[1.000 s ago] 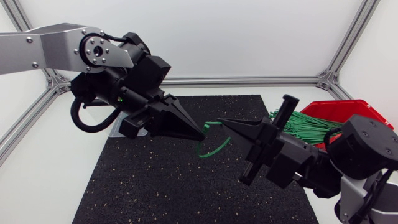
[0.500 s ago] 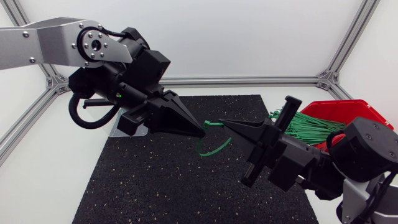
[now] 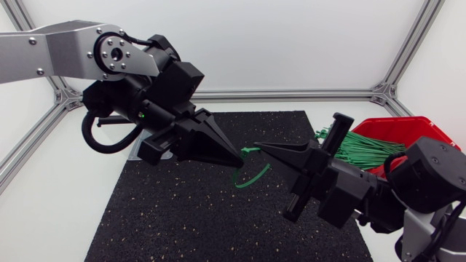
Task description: Take a green cable tie from the red box, thread the tail through the head to close it, then place it in the transparent bin on the left.
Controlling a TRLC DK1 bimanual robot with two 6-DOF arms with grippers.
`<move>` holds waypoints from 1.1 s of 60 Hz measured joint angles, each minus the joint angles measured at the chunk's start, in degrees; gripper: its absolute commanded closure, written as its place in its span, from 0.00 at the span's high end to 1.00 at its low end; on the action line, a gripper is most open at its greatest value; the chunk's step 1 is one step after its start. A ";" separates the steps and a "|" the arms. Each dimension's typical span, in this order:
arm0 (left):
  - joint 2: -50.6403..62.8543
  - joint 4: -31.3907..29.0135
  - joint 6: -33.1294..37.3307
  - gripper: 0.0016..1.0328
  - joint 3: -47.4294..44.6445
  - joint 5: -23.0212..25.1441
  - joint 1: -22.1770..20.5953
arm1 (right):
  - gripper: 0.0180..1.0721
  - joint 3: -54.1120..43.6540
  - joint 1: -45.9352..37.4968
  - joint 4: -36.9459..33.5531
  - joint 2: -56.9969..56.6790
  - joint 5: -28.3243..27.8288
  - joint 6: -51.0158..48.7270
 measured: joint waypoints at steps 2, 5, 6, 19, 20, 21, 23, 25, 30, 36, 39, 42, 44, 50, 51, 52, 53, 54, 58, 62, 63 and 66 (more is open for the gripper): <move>0.00 -0.17 0.13 0.03 0.00 -0.02 0.00 | 0.06 0.00 -0.11 0.13 0.02 -0.22 0.00; 0.00 -0.22 0.15 0.03 0.00 -0.02 0.02 | 0.06 0.00 -0.52 0.44 0.07 -0.72 0.00; 0.02 -0.24 0.15 0.03 0.00 -0.02 0.02 | 0.06 0.00 -0.72 0.59 0.07 -0.96 0.00; 1.14 -5.62 3.61 0.03 0.87 -0.02 0.09 | 0.06 0.00 -2.03 1.01 0.22 -2.58 0.00; 1.33 -6.34 4.07 0.03 1.11 0.00 0.11 | 0.06 0.00 -2.03 1.01 0.24 -2.58 0.00; 1.62 -7.10 4.70 0.03 1.44 -0.02 0.15 | 0.06 0.00 -2.03 1.01 0.26 -2.62 0.00; 2.08 -8.02 5.42 0.03 1.92 0.00 0.20 | 0.06 0.00 -2.03 1.01 0.28 -2.73 0.00; 2.54 -8.76 6.29 0.03 2.40 0.00 0.31 | 0.06 0.00 -2.03 1.01 0.28 -2.75 0.00; 3.26 -9.40 7.52 0.03 3.02 0.00 0.52 | 0.06 0.00 -2.03 1.01 0.28 -2.75 0.00; 3.72 -9.64 7.85 0.03 3.58 0.00 0.68 | 0.06 -0.13 -2.03 1.01 0.28 -2.75 0.00; 3.80 -9.68 7.87 0.03 4.00 0.00 0.79 | 0.06 -0.39 -2.03 1.01 0.28 -2.80 0.00; 4.00 -9.79 7.89 0.03 4.59 0.00 0.83 | 0.06 -0.66 -2.03 1.01 0.28 -2.95 0.00; 4.13 -9.81 7.87 0.03 5.03 0.00 0.83 | 0.06 -0.85 -2.03 1.01 0.28 -2.97 -0.02; 4.48 -9.86 7.87 0.03 5.62 0.02 0.83 | 0.06 -1.01 -2.54 1.01 0.39 -3.21 -0.02; 4.48 -9.88 7.87 0.03 5.62 0.02 0.83 | 0.06 -1.01 -2.69 1.01 0.39 -3.23 -0.02; 4.48 -9.86 7.89 0.03 5.62 0.02 0.83 | 0.06 -1.01 -2.73 1.01 0.39 -3.28 -0.02; 4.50 -9.86 7.87 0.03 5.62 0.02 0.83 | 0.06 -1.03 -2.73 1.01 0.37 -3.41 -0.02; 4.50 -9.88 7.89 0.03 5.62 0.02 0.81 | 0.06 -1.01 -2.75 1.01 0.37 -3.39 -0.02; 4.55 -10.10 7.87 0.03 5.70 0.02 0.81 | 0.06 -1.03 -2.80 1.01 0.37 -3.52 -0.02; 4.76 -10.23 7.89 0.03 5.84 0.07 0.81 | 0.06 -1.03 -2.86 1.01 0.37 -3.61 -0.02; 4.83 -10.27 7.89 0.03 5.88 0.15 0.81 | 0.06 -1.01 -3.02 1.01 0.37 -3.65 -0.02; 5.01 -10.27 7.89 0.03 5.90 0.20 0.77 | 0.06 -1.01 -3.32 1.01 0.39 -3.63 -0.02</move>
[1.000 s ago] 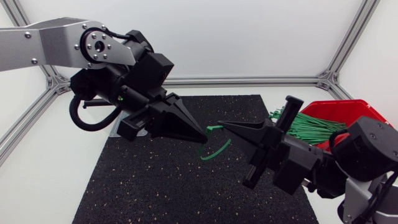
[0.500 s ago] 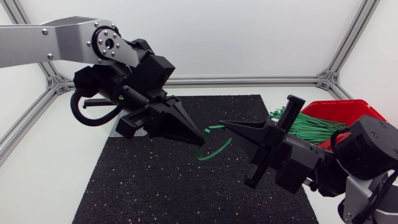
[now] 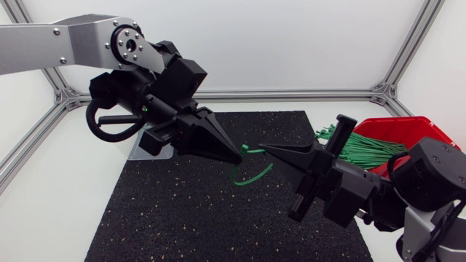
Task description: Take a green cable tie from the red box, thread the tail through the head to close it, then place it in the transparent bin on the left.
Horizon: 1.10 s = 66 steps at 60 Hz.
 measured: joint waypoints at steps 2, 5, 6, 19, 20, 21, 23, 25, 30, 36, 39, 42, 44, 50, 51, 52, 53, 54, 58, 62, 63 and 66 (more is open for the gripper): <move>0.11 -0.02 0.00 0.03 0.00 -0.02 0.00 | 0.06 0.00 -0.33 0.00 0.07 -0.02 0.00; 0.17 -0.17 0.07 0.03 0.00 -0.02 0.00 | 0.06 0.00 -0.92 0.09 0.31 -0.48 0.00; 0.17 -0.46 0.28 0.03 -0.02 0.00 -0.04 | 0.06 0.00 -1.11 0.09 0.44 -0.66 0.00; 0.17 -1.92 1.77 0.03 -0.02 0.00 -0.90 | 0.06 0.00 -1.70 0.15 0.94 -0.85 0.00; 0.17 -1.95 1.84 0.03 0.00 0.00 -0.98 | 0.06 0.00 -1.70 0.13 0.92 -0.85 0.00; 0.17 -1.95 1.92 0.03 -0.02 0.00 -1.03 | 0.06 0.00 -1.70 0.15 0.94 -0.85 0.00; 0.17 -1.97 1.97 0.03 0.00 0.00 -1.11 | 0.06 0.00 -1.70 0.15 0.92 -0.85 0.00; 0.20 -1.97 2.19 0.03 0.00 0.00 -1.14 | 0.06 0.00 -1.68 0.15 0.87 -0.85 0.00; 0.22 -1.97 2.56 0.03 -0.02 0.00 -1.14 | 0.06 0.00 -1.46 0.13 0.15 -0.79 0.00; 0.24 -1.97 2.56 0.03 0.00 0.00 -1.14 | 0.06 0.00 -0.57 0.17 -1.22 -0.37 0.00; 0.24 -1.97 2.56 0.03 0.00 0.00 -1.14 | 0.06 0.00 -0.11 0.17 -1.57 -0.15 0.00; 0.24 -1.97 2.56 0.03 0.00 0.00 -1.14 | 0.06 0.00 0.13 0.17 -1.68 0.09 0.00; 0.24 -1.97 2.58 0.03 0.00 0.00 -1.14 | 0.06 0.00 0.33 0.17 -1.68 0.13 0.00; 0.24 -1.97 2.58 0.03 0.00 0.00 -1.14 | 0.06 -0.11 0.35 0.17 -1.68 0.26 0.00; 0.24 -1.97 2.56 0.03 0.00 0.00 -1.14 | 0.06 -0.11 0.35 0.17 -1.68 0.24 0.00; 0.24 -1.97 2.58 0.03 0.00 0.00 -1.14 | 0.06 -0.13 0.35 0.15 -1.68 0.26 0.00; 0.24 -1.97 2.56 0.03 0.00 0.00 -1.14 | 0.06 -0.15 0.35 0.15 -1.68 0.26 0.00; 0.24 -1.97 2.56 0.03 0.00 0.00 -1.14 | 0.06 -0.17 0.35 0.17 -1.68 0.26 0.00; 0.24 -1.97 2.56 0.03 0.04 0.00 -1.14 | 0.06 -0.22 0.35 0.17 -1.68 0.26 0.00; 0.35 -2.10 2.56 0.03 0.33 0.00 -1.14 | 0.06 -0.22 0.35 0.17 -1.68 0.26 0.00; 0.35 -2.10 2.56 0.03 0.35 0.02 -1.14 | 0.06 -0.22 0.35 0.17 -1.68 0.26 0.00; 0.46 -2.12 2.56 0.03 0.50 0.00 -1.14 | 0.06 -0.22 0.35 0.17 -1.68 0.26 0.00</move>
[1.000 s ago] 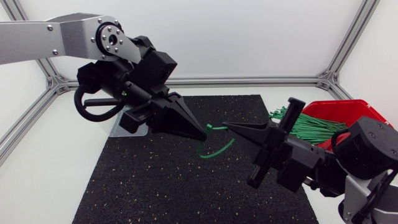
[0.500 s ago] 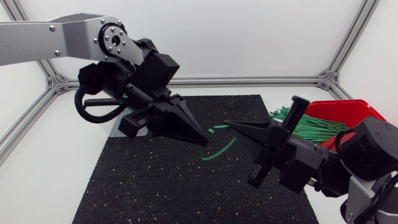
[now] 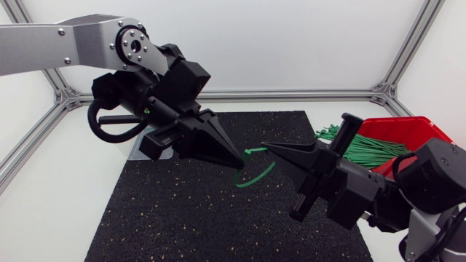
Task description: Take a green cable tie from the red box, thread the tail through the head to close it, then place it in the transparent bin on the left.
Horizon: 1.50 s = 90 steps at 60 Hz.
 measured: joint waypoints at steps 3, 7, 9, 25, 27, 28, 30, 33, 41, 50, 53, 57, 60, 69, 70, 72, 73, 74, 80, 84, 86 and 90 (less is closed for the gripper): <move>0.13 0.00 0.00 0.03 0.13 0.00 0.00 | 0.06 0.00 0.00 0.00 0.00 0.00 0.00; 0.22 0.00 0.00 0.03 0.15 0.02 0.00 | 0.06 0.00 0.11 -0.02 0.00 0.02 0.00; 0.28 0.00 0.00 0.03 0.20 0.00 0.00 | 0.06 0.00 0.20 -0.02 0.00 0.02 0.00; 0.55 0.00 0.00 0.03 0.26 0.00 0.00 | 0.06 0.00 0.37 0.00 0.07 0.22 0.00; 0.55 0.00 0.00 0.03 0.31 0.00 0.00 | 0.06 0.00 0.37 0.00 0.07 0.24 0.00; 0.55 0.00 0.00 0.03 0.31 0.00 0.00 | 0.06 0.00 0.37 -0.02 0.09 0.24 0.00; 0.55 0.00 0.00 0.03 0.33 0.00 0.00 | 0.06 0.00 0.37 0.00 0.13 0.24 0.00; 0.55 0.00 0.00 0.03 0.35 0.00 0.00 | 0.06 0.00 0.37 0.00 0.37 0.24 0.00; 0.55 -0.37 0.00 0.03 0.35 0.00 0.00 | 0.06 0.00 0.37 0.00 0.76 0.24 0.00; 0.55 -0.42 0.02 0.03 0.35 0.00 0.02 | 0.06 0.00 0.33 0.00 0.87 0.24 0.00; 0.55 -0.42 0.02 0.03 0.35 0.00 0.02 | 0.06 0.00 0.33 0.00 0.85 0.24 0.02; 0.55 -0.42 0.04 0.03 0.35 0.00 0.02 | 0.06 0.00 0.33 -0.02 0.66 0.24 0.02; 0.59 -0.42 0.11 0.03 0.35 0.00 0.02 | 0.06 0.00 0.33 0.00 0.31 0.26 0.02; 0.74 -0.42 0.22 0.03 0.35 0.00 0.02 | 0.06 -0.07 0.37 0.00 -0.59 0.46 0.02; 0.74 -0.42 0.22 0.03 0.35 0.00 0.02 | 0.06 -0.09 0.39 -0.02 -0.66 0.46 0.02; 0.76 -0.42 0.22 0.03 0.35 0.00 0.02 | 0.06 -0.22 0.37 0.00 -0.83 0.44 0.02; 0.81 -0.42 0.22 0.03 0.35 0.00 0.02 | 0.06 -0.26 0.39 0.00 -0.85 0.44 0.02; 0.83 -0.42 0.22 0.03 0.35 0.00 0.02 | 0.06 -0.26 0.37 0.00 -0.85 0.46 0.02; 0.85 -0.42 0.22 0.03 0.35 0.00 0.02 | 0.06 -0.26 0.37 0.00 -0.09 0.46 0.02; 0.85 -0.42 0.22 0.03 0.35 0.02 0.02 | 0.06 -0.26 0.37 -0.02 0.68 0.46 0.00; 0.85 -0.44 0.22 0.03 0.35 0.00 0.02 | 0.06 -0.26 0.37 -0.02 0.90 0.48 0.00; 0.85 -0.48 0.22 0.03 0.35 0.00 0.02 | 0.06 -0.26 0.37 0.00 1.05 0.46 0.00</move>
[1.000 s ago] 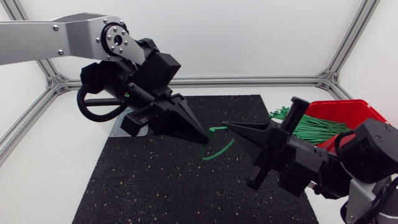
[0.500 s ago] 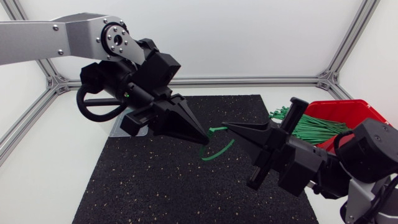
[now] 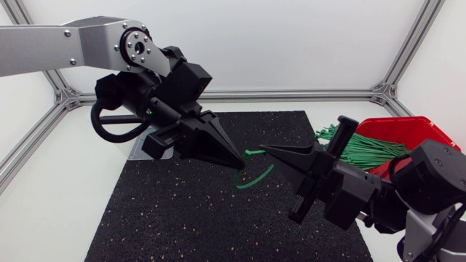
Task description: Take a green cable tie from the red box, thread the tail through the head to close it, then place it in the transparent bin on the left.
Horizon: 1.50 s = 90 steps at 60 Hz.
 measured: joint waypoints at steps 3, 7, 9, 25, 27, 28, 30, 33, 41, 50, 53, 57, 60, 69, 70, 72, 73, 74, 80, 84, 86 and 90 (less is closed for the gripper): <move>0.00 -0.20 0.02 0.03 0.00 0.00 0.00 | 0.06 0.00 0.00 0.00 0.13 0.02 0.00; 0.00 -0.37 0.02 0.03 0.00 0.00 0.00 | 0.06 0.00 0.00 -0.02 0.22 0.00 0.00; 0.00 -0.37 0.02 0.03 0.00 0.00 0.00 | 0.06 0.00 0.00 0.00 0.20 0.00 0.02; 0.07 -0.37 0.24 0.03 0.31 0.00 0.11 | 0.06 0.00 0.77 0.00 -1.05 0.50 0.02; 0.11 -0.39 0.24 0.03 0.44 0.02 0.11 | 0.06 0.00 0.77 0.00 -1.05 0.68 0.02; 0.11 -0.39 0.24 0.03 0.52 0.00 0.11 | 0.06 0.00 0.77 0.00 -1.09 0.74 0.02; 0.11 -0.37 0.24 0.03 0.66 0.02 0.11 | 0.06 0.00 0.77 0.00 -1.09 0.85 0.02; 0.11 -0.39 0.24 0.03 0.70 0.02 0.15 | 0.06 0.00 0.77 0.00 -1.16 0.92 0.02; 0.70 -0.68 0.24 0.03 1.33 0.02 0.15 | 0.06 0.00 1.60 0.00 -1.44 1.70 0.02; 1.18 -0.90 0.22 0.03 1.81 0.17 0.15 | 0.06 0.00 1.90 -0.02 -1.46 2.14 0.00; 1.25 -0.94 0.22 0.03 1.81 0.17 0.15 | 0.06 0.00 1.90 -0.02 -1.46 2.34 0.00; 1.31 -1.07 0.22 0.03 1.88 0.17 0.15 | 0.06 0.00 1.90 -0.02 -1.44 2.36 -0.02; 1.42 -1.42 0.22 0.03 2.03 0.17 0.15 | 0.06 0.00 1.90 -0.02 -1.29 2.38 -0.22; 1.51 -2.58 0.24 0.03 2.38 0.20 0.15 | 0.06 0.00 1.92 -0.02 -0.90 2.36 -1.18; 1.51 -2.78 0.24 0.03 2.43 0.20 0.15 | 0.06 0.00 1.95 0.00 -0.87 2.36 -1.27; 1.55 -3.02 0.24 0.03 2.54 0.20 0.15 | 0.06 0.00 1.97 0.00 -0.87 2.36 -1.33; 1.55 -3.17 0.24 0.03 2.56 0.17 0.15 | 0.06 0.00 1.97 0.00 -0.87 2.36 -1.53; 1.55 -3.19 0.24 0.03 2.58 0.20 0.15 | 0.06 0.00 2.01 -0.02 -0.87 2.36 -1.57; 1.55 -3.45 0.24 0.03 2.58 0.20 0.15 | 0.06 0.04 2.23 -0.02 -0.87 2.40 -2.10; 1.55 -3.93 0.24 0.03 2.58 0.17 0.15 | 0.06 0.04 2.25 0.00 -0.87 2.56 -2.32; 1.55 -4.09 0.24 0.03 2.58 0.20 0.15 | 0.06 0.04 2.27 0.00 -0.87 2.56 -2.36; 1.57 -4.48 0.26 0.03 2.58 0.17 0.15 | 0.06 0.11 2.27 0.00 -0.87 2.58 -2.43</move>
